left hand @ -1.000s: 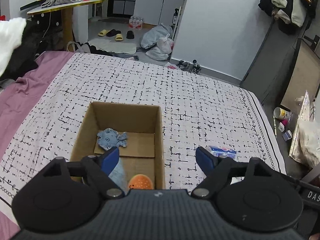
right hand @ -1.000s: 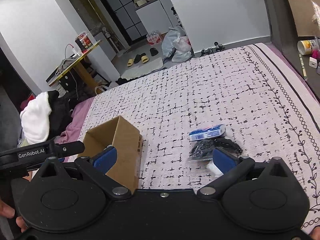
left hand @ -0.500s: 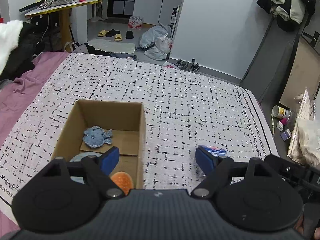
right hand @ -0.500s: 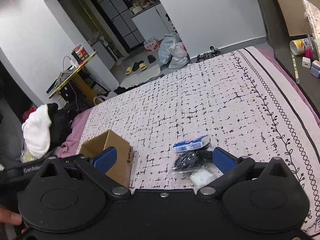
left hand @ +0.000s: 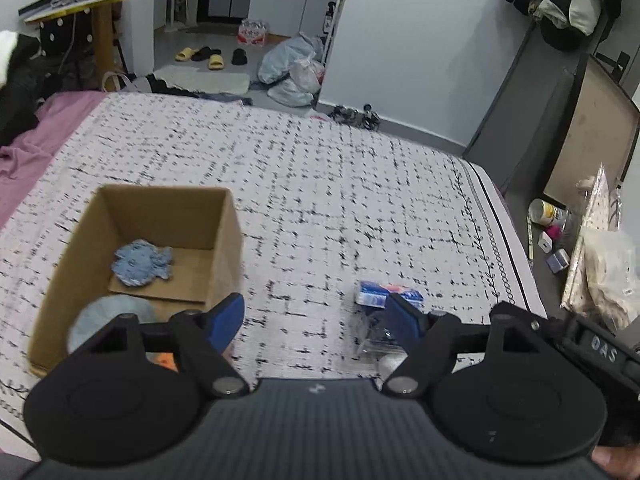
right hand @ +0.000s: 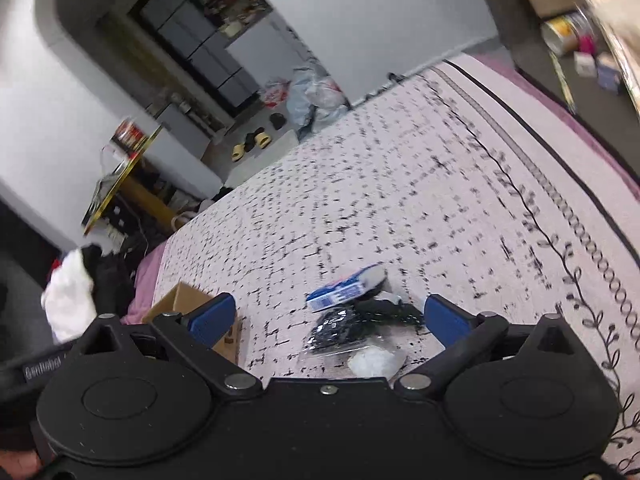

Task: Organize soft objects

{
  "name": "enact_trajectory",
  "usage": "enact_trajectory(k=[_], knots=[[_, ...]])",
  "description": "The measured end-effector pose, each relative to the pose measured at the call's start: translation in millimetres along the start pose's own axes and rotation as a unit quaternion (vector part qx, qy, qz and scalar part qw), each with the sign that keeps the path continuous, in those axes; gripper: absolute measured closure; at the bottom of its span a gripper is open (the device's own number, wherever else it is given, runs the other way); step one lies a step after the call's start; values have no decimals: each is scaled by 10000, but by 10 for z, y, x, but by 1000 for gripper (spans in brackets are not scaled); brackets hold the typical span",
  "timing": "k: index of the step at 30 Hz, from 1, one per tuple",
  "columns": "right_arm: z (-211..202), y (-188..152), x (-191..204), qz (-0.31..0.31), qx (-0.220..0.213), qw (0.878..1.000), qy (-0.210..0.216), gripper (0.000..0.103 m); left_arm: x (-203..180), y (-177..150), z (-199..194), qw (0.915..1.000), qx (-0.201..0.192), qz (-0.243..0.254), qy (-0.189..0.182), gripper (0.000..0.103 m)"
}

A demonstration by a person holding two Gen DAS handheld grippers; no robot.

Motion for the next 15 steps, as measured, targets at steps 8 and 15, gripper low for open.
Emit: enact_trajectory(k=[8, 15], knots=[[190, -43, -271, 500, 220, 9983, -183, 24, -217, -183, 307, 9995, 281, -17, -138, 31], [361, -133, -533, 1009, 501, 9929, -387, 39, -367, -417, 611, 9979, 606, -98, -220, 31]])
Point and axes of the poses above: each gripper's, at about its wrist camera, not at the fingertips, and z roughly the way its jaws point, x to its left, y to its top, the point moved 9 cm from there along z, roughly the way its jaws point, and after that the axes turned 13 degrees about -x, right-handed, at the moved point
